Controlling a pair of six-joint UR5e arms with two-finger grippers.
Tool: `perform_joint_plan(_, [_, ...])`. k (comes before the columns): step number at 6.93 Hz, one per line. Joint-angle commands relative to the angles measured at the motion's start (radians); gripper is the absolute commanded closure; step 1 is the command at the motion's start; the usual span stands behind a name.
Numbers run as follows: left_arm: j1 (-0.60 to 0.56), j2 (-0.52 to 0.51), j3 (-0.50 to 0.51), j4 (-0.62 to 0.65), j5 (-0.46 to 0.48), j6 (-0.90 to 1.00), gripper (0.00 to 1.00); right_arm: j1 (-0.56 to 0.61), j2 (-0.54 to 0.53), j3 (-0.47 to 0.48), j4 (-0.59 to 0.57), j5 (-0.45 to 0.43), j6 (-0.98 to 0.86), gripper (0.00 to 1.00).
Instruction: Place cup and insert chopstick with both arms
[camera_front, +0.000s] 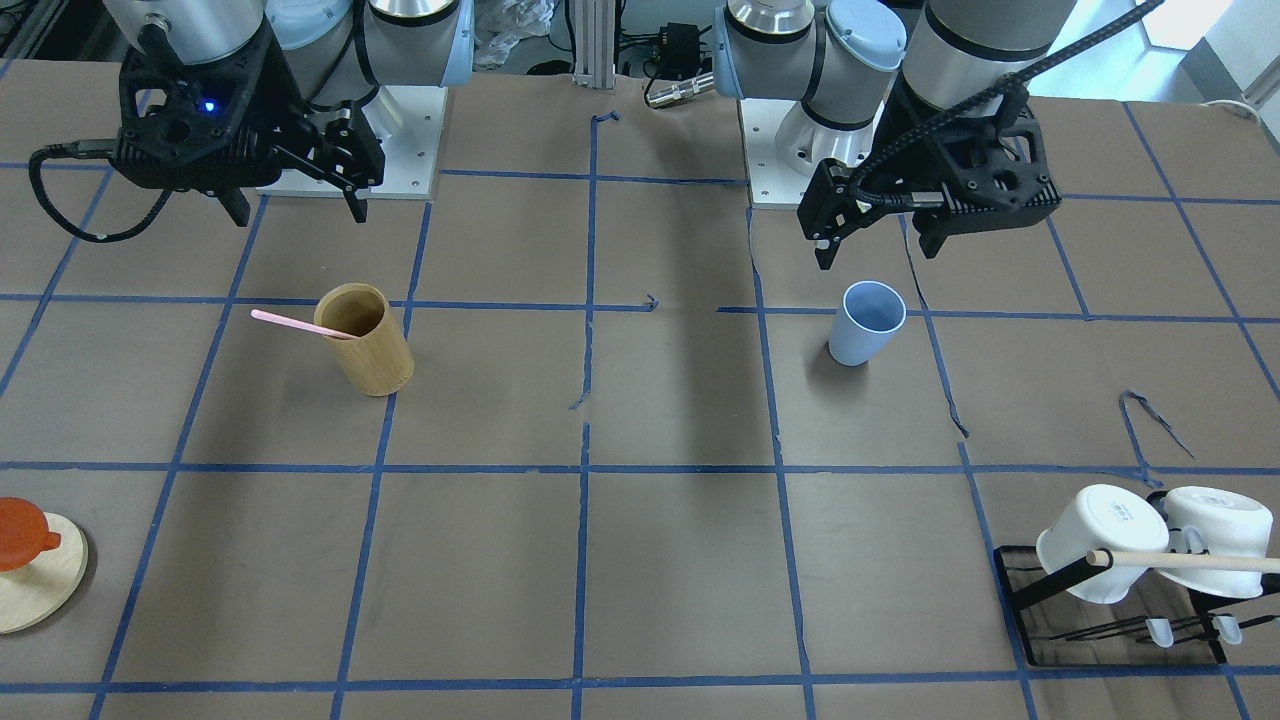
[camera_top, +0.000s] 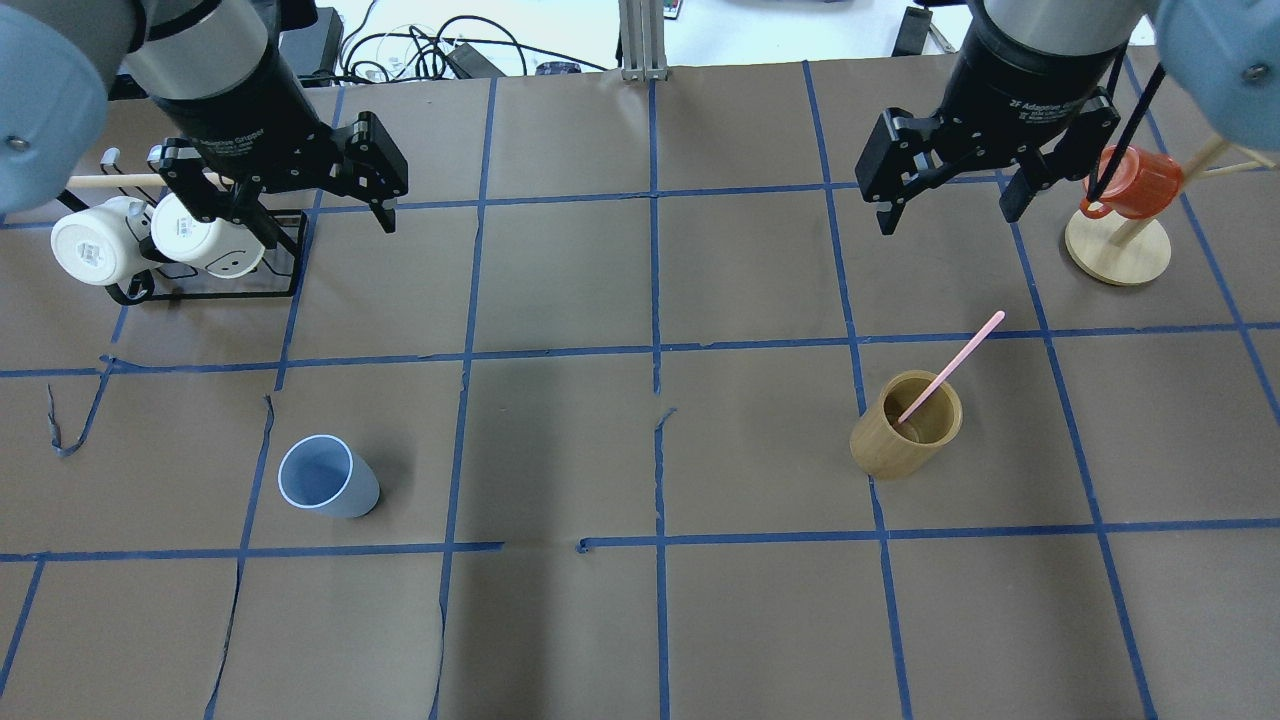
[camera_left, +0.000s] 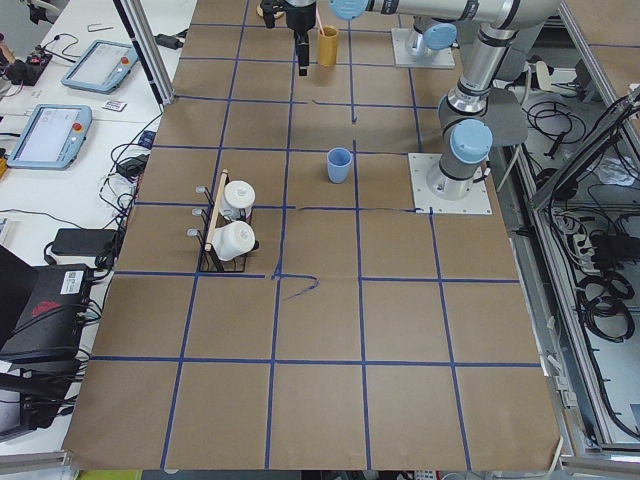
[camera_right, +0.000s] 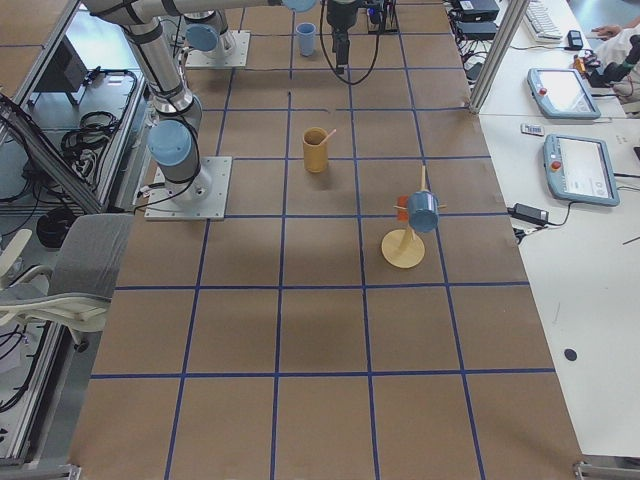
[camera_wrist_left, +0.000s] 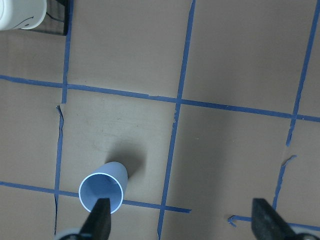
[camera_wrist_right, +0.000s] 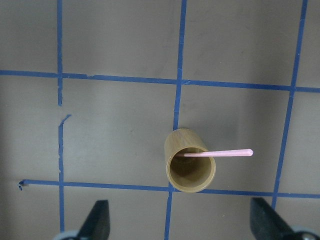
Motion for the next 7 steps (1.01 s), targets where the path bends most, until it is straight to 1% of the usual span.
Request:
perform_joint_plan(1, [0.0,0.0,0.001,0.0,0.0,0.0,0.0,0.0,-0.004,0.0,0.005,-0.001,0.0,0.0])
perform_joint_plan(7, [0.001,0.002,-0.002,-0.001,0.0,0.0,0.0,0.0,-0.004,0.008,0.006,-0.004,-0.009,0.0])
